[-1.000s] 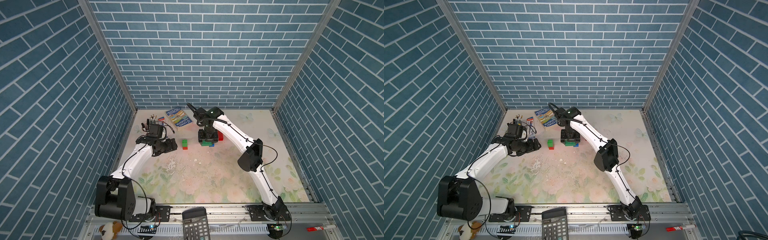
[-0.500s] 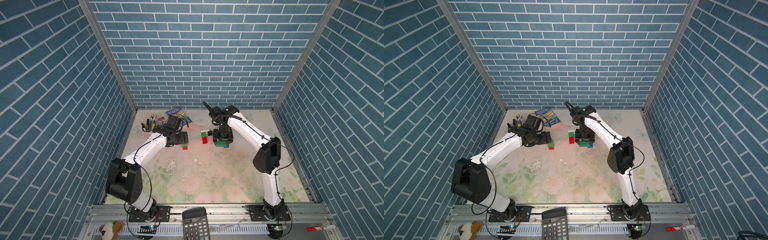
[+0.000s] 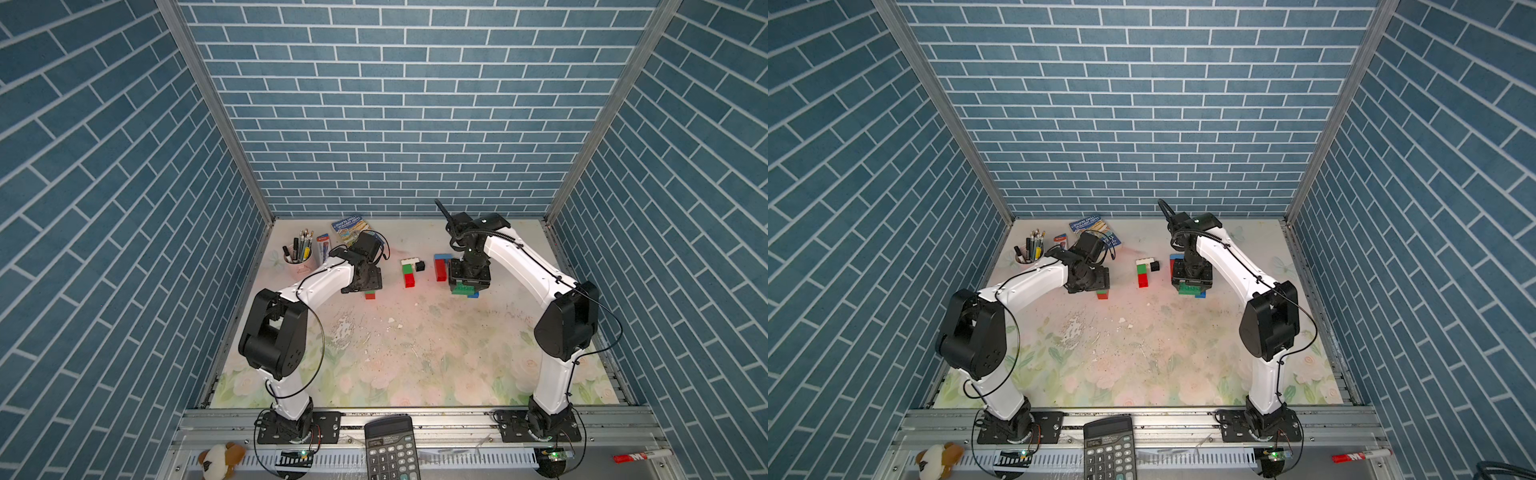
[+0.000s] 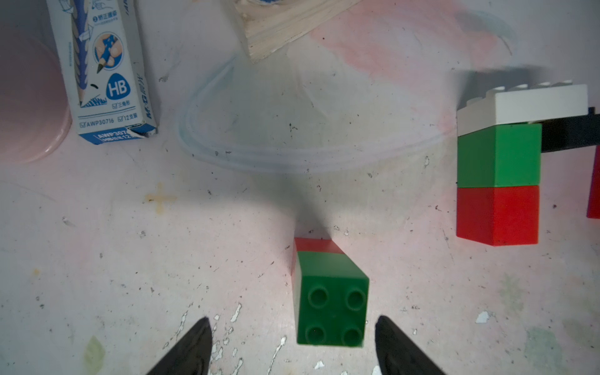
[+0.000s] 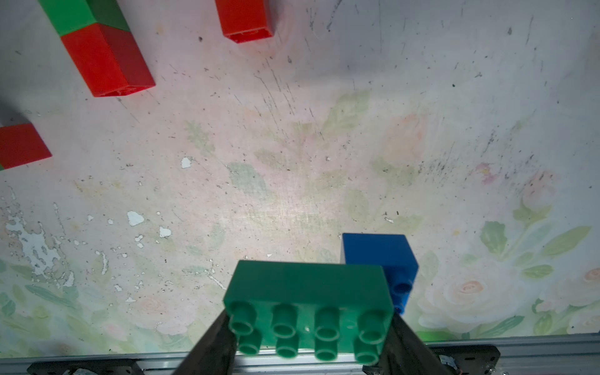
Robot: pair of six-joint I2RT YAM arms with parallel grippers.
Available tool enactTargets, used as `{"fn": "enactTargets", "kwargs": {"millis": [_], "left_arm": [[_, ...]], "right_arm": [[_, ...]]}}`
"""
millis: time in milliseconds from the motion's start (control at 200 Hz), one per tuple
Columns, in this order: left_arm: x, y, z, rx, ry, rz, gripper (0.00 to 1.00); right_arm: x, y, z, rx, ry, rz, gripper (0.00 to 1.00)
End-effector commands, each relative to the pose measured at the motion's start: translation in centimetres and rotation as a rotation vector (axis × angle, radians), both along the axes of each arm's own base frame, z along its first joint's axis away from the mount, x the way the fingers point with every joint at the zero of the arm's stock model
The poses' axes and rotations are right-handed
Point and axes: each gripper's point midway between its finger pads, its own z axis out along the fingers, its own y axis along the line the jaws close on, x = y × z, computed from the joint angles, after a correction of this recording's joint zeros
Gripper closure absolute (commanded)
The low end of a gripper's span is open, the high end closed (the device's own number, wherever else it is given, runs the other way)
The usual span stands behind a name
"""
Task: Assemble the letter r with lego
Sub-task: Move the lego brick at the center of the board.
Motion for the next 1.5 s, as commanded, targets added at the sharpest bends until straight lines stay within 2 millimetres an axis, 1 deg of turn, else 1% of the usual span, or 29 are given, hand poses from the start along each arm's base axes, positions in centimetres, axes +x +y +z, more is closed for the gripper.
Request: {"fn": "enactTargets", "kwargs": {"millis": [0,155,295,375,510,565,630,690,805,1160,1230,1380,1495], "left_arm": [[0.7,-0.9,0.1,0.017,-0.010,-0.005,0.25],[1.3,-1.8,-0.5,0.014,0.008,-0.015,0.33],[1.2,-2.2,-1.1,0.024,0.025,-0.017,0.36],[1.2,-2.0,-1.3,0.037,0.031,-0.006,0.37],[1.1,-1.8,-1.5,0.055,0.038,-0.004,0.41],[1.0,-1.6,-1.6,0.067,0.047,-0.002,0.45],[1.1,-1.6,-1.7,0.070,0.051,-0.003,0.48],[1.1,-1.6,-1.8,0.074,0.057,-0.002,0.54],[1.1,-1.7,-2.1,0.077,0.063,-0.006,0.57],[0.7,-1.5,-2.8,0.090,0.088,-0.011,0.56],[0.8,-1.4,-2.8,0.092,0.086,-0.007,0.57],[0.8,-1.3,-2.3,0.093,0.082,-0.005,0.70],[0.4,-1.5,-2.1,0.094,0.091,-0.004,0.73]], "right_arm": [[-0.1,-0.8,1.4,0.031,-0.036,0.020,0.85],[-0.2,-1.9,1.2,0.039,-0.027,0.003,0.85],[-0.1,-2.7,1.1,0.042,-0.021,-0.008,0.85],[0.1,-3.0,1.1,0.046,-0.022,-0.013,0.85],[0.5,-3.0,1.0,0.056,-0.018,-0.015,0.85],[0.6,-3.1,1.0,0.058,-0.013,-0.014,0.85],[0.7,-3.1,0.9,0.058,-0.009,-0.016,0.85],[0.7,-3.1,0.9,0.060,-0.008,-0.016,0.85],[0.9,-3.2,1.1,0.059,-0.010,-0.017,0.85],[1.1,-3.2,1.1,0.059,-0.007,-0.022,0.85],[1.0,-3.2,1.1,0.061,-0.007,-0.022,0.85],[0.9,-3.3,1.0,0.059,-0.007,-0.024,0.86],[0.7,-3.3,0.9,0.061,-0.008,-0.022,0.86]]}}
